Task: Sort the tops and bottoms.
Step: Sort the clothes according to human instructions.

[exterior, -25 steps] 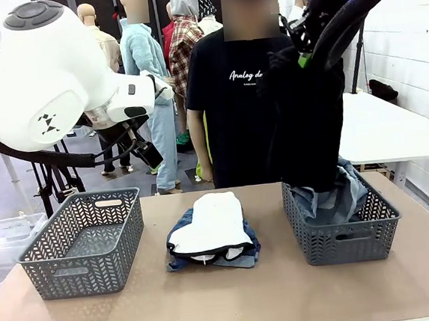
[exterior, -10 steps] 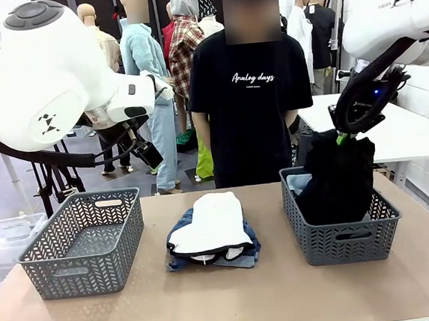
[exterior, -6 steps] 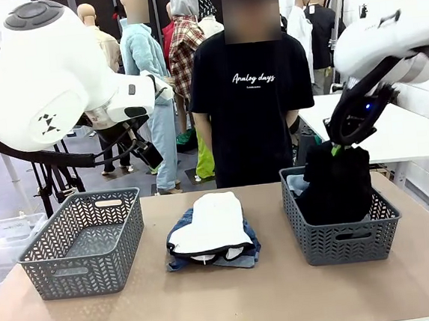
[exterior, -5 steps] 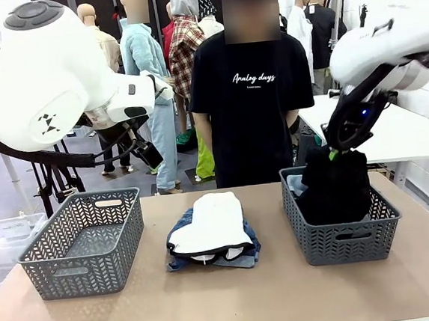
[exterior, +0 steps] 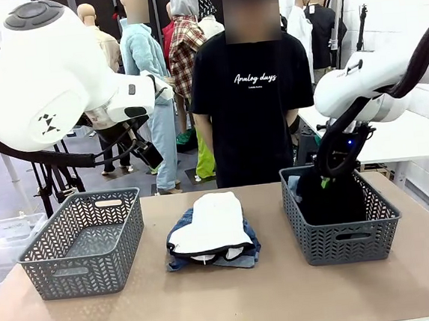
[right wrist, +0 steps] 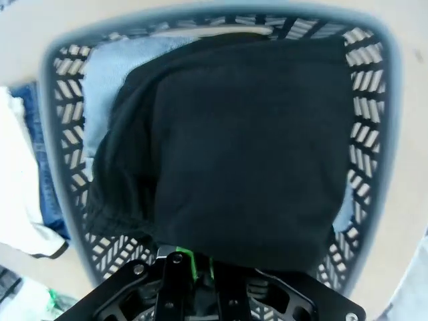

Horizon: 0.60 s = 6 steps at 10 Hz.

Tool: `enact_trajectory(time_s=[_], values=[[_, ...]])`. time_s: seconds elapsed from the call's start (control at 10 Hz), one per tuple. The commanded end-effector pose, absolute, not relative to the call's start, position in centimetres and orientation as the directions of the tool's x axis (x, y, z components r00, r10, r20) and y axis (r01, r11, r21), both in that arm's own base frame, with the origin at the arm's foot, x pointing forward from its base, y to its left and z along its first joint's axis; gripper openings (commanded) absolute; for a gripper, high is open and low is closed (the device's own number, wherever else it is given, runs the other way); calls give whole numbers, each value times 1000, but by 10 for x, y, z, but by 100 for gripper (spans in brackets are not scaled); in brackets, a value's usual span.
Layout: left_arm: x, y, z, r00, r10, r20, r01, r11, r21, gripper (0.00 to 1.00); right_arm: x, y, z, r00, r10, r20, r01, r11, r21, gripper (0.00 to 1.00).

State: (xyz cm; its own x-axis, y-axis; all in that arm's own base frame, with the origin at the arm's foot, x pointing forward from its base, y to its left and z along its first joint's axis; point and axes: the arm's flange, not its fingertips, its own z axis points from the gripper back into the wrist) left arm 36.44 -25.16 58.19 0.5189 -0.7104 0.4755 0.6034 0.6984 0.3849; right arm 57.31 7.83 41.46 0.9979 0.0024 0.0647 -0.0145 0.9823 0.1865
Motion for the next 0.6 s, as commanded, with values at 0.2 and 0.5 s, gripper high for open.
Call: enact_trajectory(time_s=[0.2,0.5], values=[[364,-250,584,521,-715,466,606,694,389,97,582,86,406,999,38,-16,-36,990,136,19],[364,-250,584,521,-715,466,606,694,389,97,565,95,443,997,55,45,-60,993,99,77]])
